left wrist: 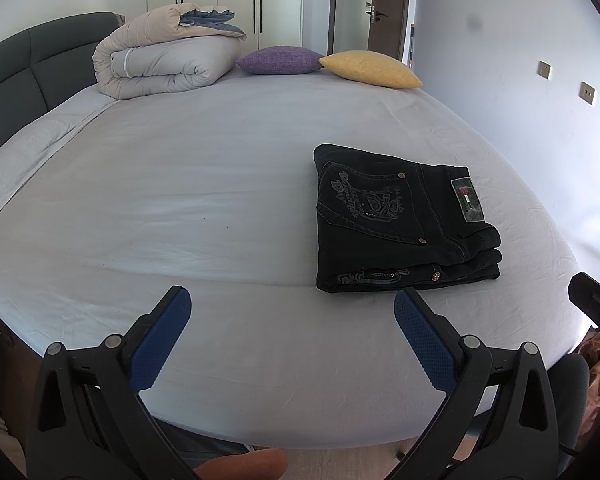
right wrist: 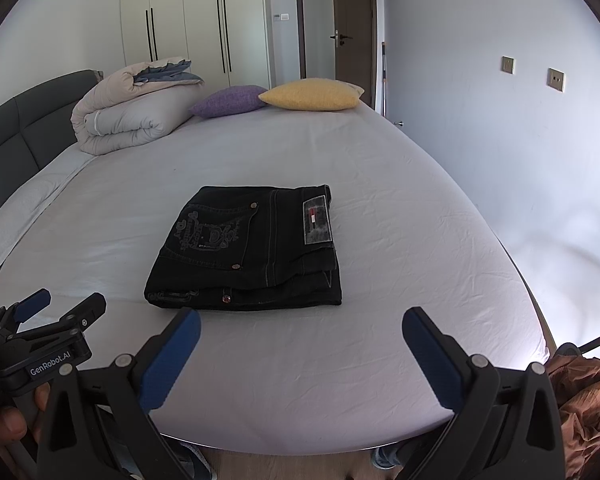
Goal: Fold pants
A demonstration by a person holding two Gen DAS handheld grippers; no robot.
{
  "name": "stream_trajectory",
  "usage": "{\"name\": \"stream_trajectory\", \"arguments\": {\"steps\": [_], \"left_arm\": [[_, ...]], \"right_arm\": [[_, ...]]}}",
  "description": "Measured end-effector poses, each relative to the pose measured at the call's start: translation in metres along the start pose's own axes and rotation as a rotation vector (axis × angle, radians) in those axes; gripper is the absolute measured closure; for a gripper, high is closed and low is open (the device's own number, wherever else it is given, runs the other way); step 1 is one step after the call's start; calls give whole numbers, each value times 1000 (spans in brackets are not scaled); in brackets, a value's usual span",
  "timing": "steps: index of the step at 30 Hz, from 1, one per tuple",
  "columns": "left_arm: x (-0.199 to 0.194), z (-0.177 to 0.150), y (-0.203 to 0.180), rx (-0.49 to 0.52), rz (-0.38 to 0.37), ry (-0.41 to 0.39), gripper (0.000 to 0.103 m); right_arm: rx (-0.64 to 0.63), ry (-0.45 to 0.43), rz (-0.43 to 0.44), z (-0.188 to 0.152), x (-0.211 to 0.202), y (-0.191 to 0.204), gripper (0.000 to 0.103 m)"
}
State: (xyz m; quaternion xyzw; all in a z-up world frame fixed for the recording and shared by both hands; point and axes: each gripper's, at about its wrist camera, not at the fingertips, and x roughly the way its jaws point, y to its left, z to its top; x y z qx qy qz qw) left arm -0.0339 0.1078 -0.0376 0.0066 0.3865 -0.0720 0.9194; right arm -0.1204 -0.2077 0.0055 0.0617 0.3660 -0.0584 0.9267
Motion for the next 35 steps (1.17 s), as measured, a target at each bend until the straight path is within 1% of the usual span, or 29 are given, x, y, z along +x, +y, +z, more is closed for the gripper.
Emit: {"name": "stream_trajectory", "arguments": {"steps": [8,16,26,35], "left_arm": [[-1,0,-2,-1,4,-1,0],[-3,-4,3,8,30,-8,0],[-3,-6,8,23,32,-1,0],[-1,-6,9,12,9,7,0]], "right_arm": [[-1,2,-1,-2,0,1,0],[-1,4,-1,-6,2,3,0],[-1,7,0,-7,2,3,0],[0,8,1,-6,2,2,0]]}}
